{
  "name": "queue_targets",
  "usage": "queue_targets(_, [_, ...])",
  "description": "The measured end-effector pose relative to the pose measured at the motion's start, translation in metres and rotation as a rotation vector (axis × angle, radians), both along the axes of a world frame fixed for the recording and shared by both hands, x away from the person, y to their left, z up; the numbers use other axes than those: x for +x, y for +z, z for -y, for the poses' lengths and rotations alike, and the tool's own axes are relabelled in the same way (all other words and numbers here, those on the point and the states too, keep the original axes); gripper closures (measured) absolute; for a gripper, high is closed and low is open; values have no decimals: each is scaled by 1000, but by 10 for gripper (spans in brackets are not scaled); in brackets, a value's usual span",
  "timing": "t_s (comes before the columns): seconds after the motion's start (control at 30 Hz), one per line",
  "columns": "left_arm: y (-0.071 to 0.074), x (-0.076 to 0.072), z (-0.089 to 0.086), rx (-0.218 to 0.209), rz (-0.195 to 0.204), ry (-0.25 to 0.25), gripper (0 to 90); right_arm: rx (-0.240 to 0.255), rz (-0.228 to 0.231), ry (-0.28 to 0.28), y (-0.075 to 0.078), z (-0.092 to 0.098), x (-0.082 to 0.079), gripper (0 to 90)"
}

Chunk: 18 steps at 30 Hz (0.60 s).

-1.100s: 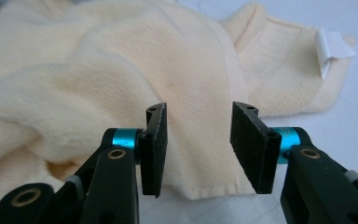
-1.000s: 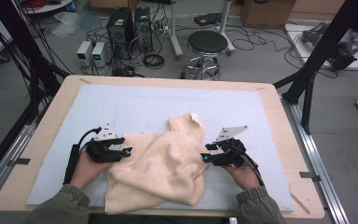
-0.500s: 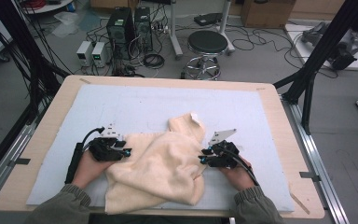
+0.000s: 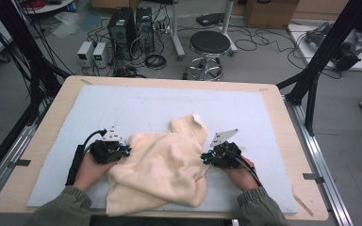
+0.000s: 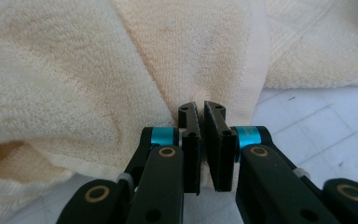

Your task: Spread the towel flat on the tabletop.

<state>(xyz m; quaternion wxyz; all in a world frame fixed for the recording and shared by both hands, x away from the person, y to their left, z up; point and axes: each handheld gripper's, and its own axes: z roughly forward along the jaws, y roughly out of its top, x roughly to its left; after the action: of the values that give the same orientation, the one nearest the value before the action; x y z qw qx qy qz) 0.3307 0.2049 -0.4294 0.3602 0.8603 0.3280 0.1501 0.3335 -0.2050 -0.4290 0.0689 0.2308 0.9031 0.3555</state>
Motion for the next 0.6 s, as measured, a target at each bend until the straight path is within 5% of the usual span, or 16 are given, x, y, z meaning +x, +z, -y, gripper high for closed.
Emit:
queue_targets(0.43, [21, -3, -5, -56, 65, 32, 850, 68, 45, -21, 31, 15, 12, 856])
queue_targets(0.6, [21, -2, -4, -49, 68, 32, 850, 68, 15, -22, 33, 15, 16, 850])
